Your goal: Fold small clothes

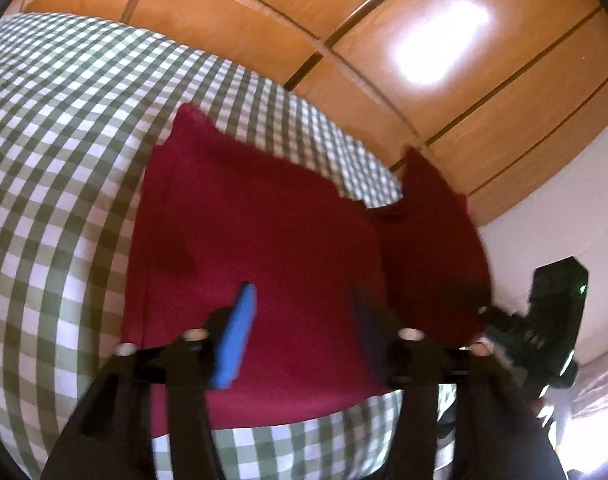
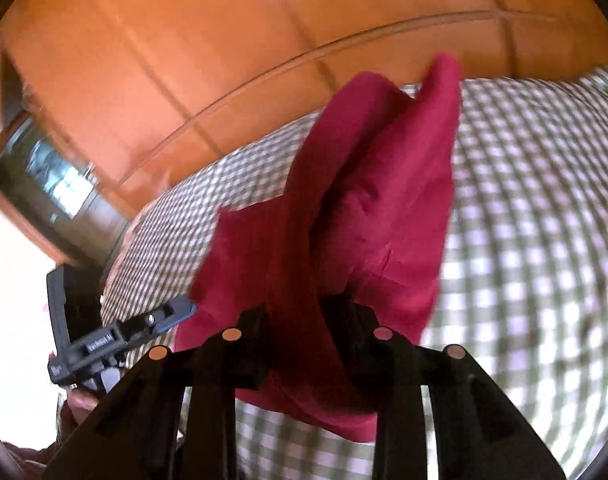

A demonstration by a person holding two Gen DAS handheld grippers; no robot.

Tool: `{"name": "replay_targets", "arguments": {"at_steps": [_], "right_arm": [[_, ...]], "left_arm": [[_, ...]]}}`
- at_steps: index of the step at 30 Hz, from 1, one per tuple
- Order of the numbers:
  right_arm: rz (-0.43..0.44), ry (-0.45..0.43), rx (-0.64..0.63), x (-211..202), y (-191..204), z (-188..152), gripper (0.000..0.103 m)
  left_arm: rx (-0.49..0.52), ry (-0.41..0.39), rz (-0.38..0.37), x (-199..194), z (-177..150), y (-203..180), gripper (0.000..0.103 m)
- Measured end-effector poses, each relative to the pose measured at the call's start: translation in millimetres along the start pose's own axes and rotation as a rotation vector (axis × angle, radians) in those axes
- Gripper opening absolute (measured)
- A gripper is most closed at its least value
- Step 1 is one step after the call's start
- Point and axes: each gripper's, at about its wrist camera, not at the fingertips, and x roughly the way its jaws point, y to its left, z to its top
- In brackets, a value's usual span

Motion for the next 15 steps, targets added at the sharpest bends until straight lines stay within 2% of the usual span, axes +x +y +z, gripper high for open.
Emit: {"name": "replay_targets", "arguments": {"at_steps": [3,4,6,8,13,15], "right_arm": [[-0.018,0.050,-0.085,24,26,-10,0.026],[-0.029,0.064,-0.108,30,32,-15,0.026],[-0.067,0.081,-0.167,41,41,-24,0.026],[-0.116,0.085,-0.245,49,53,-33,0.026],[-0.177,0.071,-0.359,54,61,-46,0.027],[-0.175,0.066,-0.389,53,62,-49,0.031]], "left_arm": [[-0.016,0.004,-0.079,-6,5,-2,0.066],[-0.021,0.009,-0.103,-7,6,-4,0.070],[-0.042,0.039,-0.165,-3,11,-4,0.073],[-0.070,0.079,-0.197,7,16,-5,0.074],[-0.075,0.154,-0.183,39,27,-14,0.079],[-0.081,0.185,-0.181,50,32,-21,0.079]]}}
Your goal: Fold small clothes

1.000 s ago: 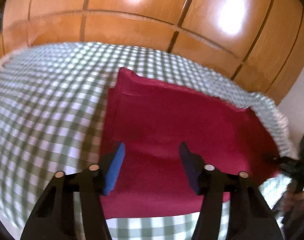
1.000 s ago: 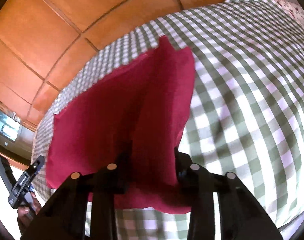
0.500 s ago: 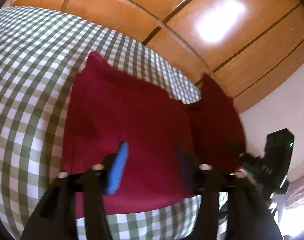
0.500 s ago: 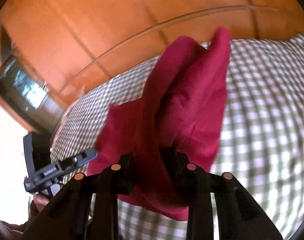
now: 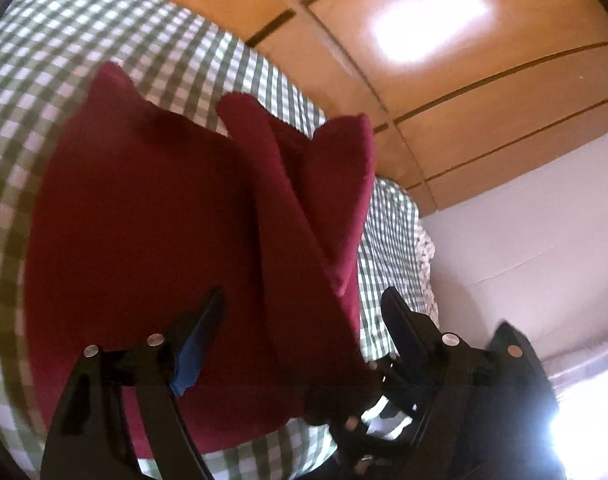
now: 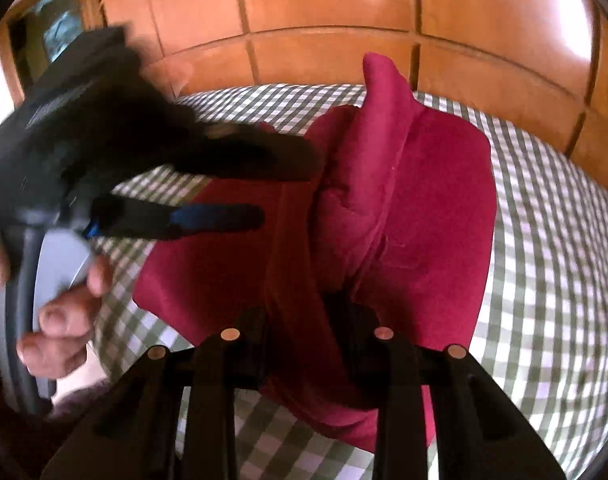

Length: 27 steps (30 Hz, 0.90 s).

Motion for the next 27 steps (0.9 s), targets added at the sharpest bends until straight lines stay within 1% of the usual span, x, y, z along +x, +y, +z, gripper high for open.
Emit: {"name": "replay_targets", "arguments": {"at_steps": [2,3,4,6,7,8,10,11,12,13,14,16,18,20,21,22,24,27], "right_arm": [[0.048,-0.026,-0.021,-3,5,-3,0.045],[0.066,-0.035,-0.028,-3,7,-3,0.050],[0.092,-0.045,-0.038,-5,9,-5,0.055],[0.167,-0.057,-0.036,-13,7,-9,0.058],[0.202,-0.059,-0.028,-17,4,-10,0.062],[0.234,-0.062,-0.014,-23,0,-13,0.063],[0.307,-0.067,0.035,-36,-16,-20,0.065],[0.331,-0.068,0.060,-41,-23,-23,0.068],[0.345,-0.072,0.087,-46,-32,-27,0.068],[0.346,-0.079,0.125,-53,-43,-30,0.068],[0.336,-0.085,0.163,-58,-55,-36,0.068],[0.299,-0.092,0.240,-63,-78,-45,0.068],[0.254,-0.084,0.302,-61,-95,-52,0.068],[0.201,-0.057,0.347,-54,-111,-60,0.063],[0.193,-0.049,0.357,-48,-121,-61,0.060],[0.190,-0.035,0.366,-42,-122,-63,0.054],[0.197,-0.018,0.364,-32,-118,-62,0.051],[0.227,-0.009,0.316,-23,-102,-54,0.048]], "left_arm": [[0.025,0.012,0.006,7,8,-11,0.085],[0.039,0.020,0.016,11,11,-15,0.087],[0.056,0.033,0.035,16,15,-20,0.087],[0.070,0.053,0.075,23,22,-23,0.087],[0.072,0.072,0.092,28,25,-23,0.087],[0.068,0.085,0.105,33,31,-21,0.085],[0.063,0.109,0.136,40,32,-19,0.073],[0.064,0.118,0.157,44,32,-19,0.071],[0.067,0.120,0.171,47,31,-19,0.066],[0.073,0.118,0.178,44,24,-22,0.057],[0.086,0.116,0.198,47,22,-23,0.052],[0.101,0.107,0.235,53,20,-27,0.038],[0.127,0.085,0.250,57,20,-33,0.032],[0.166,0.057,0.269,55,21,-42,0.028],[0.182,0.047,0.272,55,22,-47,0.025],[0.197,0.036,0.277,52,23,-51,0.023],[0.234,0.016,0.288,46,26,-58,0.021],[0.275,-0.007,0.290,28,29,-65,0.020]]}}
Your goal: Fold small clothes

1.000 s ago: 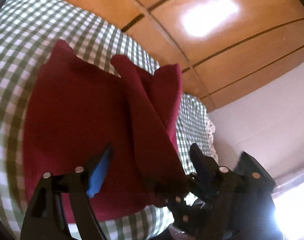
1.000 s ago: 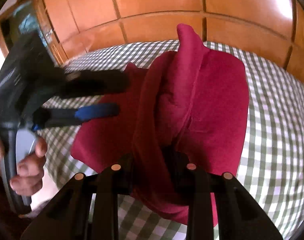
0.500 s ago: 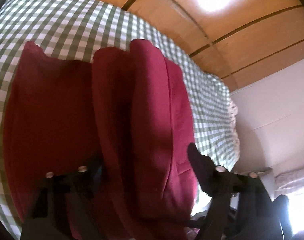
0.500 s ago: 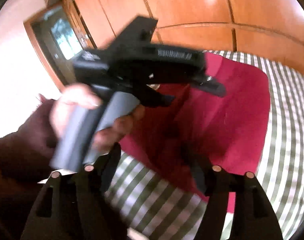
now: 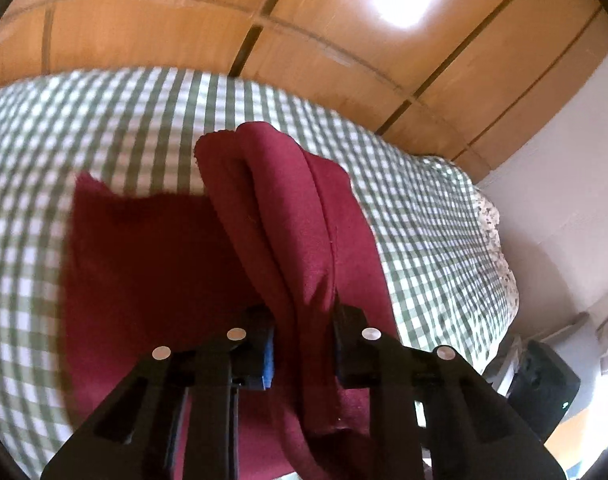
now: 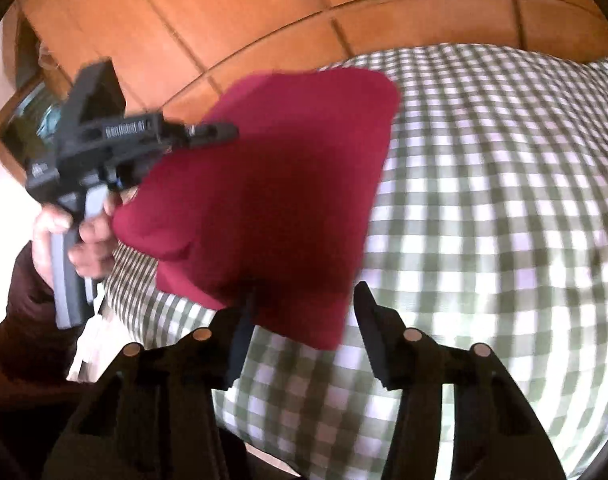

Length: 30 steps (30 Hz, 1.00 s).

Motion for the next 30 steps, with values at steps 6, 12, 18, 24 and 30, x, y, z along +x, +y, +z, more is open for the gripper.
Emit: {"name": "replay_targets", "arguments": {"at_steps": [6,12,18,24,30], "right_arm": [[0.057,0.026,-0.101,16,53,0,0.048],[0.066,0.073,-0.196,41,96,0,0.048],[0.071,0.130,-0.244,67,117,-8,0.048],[0.092,0.154,-0.256,74,126,-7,0.050],[0.244,0.108,-0.177,29,99,22,0.051]], "left_arm": [[0.007,-0.048,0.055,-38,4,27,0.020],[-0.087,-0.016,0.161,-40,-12,85,0.020],[-0.118,0.005,0.209,-35,-31,113,0.020],[-0.120,-0.011,0.227,-40,-33,119,0.020],[-0.060,-0.011,0.270,-42,-28,110,0.020]]}}
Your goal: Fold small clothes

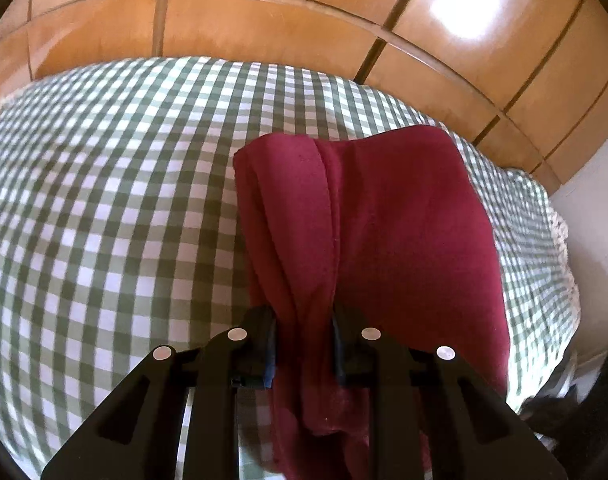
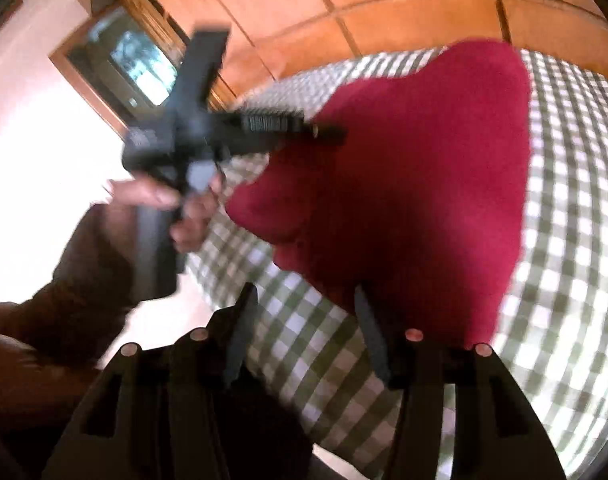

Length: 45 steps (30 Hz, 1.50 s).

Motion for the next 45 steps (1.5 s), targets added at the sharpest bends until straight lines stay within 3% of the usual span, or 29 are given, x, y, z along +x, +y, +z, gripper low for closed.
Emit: {"name": "replay_targets", "arguments": {"at_steps": [4,8,12,15,17,21,28,31,34,37,41,45], "right_arm": [[-0.098,-0.100,0.035,-25,-24,36,0.051],[-0.194,-0.126,0.032,-9,-38,86,0.049],[-0.295,-0.091,0.010,33,-47,125,0.050],[-0.412,-0.002,0.048,75,-77,138,0.051],[-0.423,0.051,0.082,100,-98,132,0.056],[-0.406,0.000,0.091,93,-101,122,0.061],[-0.362,-0.095,0.029,35,-66,91,0.067],[-0.328,-0.091,-0.036,22,-39,67,0.066],[-0.348,-0.073,-0.086,21,-20,39,0.066],[-0.374,-0.073,-0.095,19,-10,15,0.069],[-0.379,-0.047,-0.046,30,-17,-8,0.073],[-0.313,-0.015,0.097,43,-51,-28,0.072]], "left_arm": [[-0.007,-0.003,-0.007,-1,-2,7,0.020],[-0.018,-0.011,-0.002,2,-6,6,0.020],[0.015,-0.027,0.024,1,-9,-2,0.020],[0.035,-0.027,0.049,5,-11,-3,0.020],[0.040,-0.025,0.066,9,-13,-1,0.020],[0.026,-0.028,0.069,13,-17,2,0.024],[0.000,-0.070,0.103,-10,-29,4,0.043],[-0.025,-0.081,0.098,-19,-37,8,0.044],[-0.059,-0.097,0.072,-32,-45,9,0.062],[-0.061,-0.099,0.051,-39,-55,2,0.062],[-0.011,-0.083,0.135,-27,-74,-2,0.062],[-0.049,-0.087,0.110,-20,-84,17,0.068]]}}
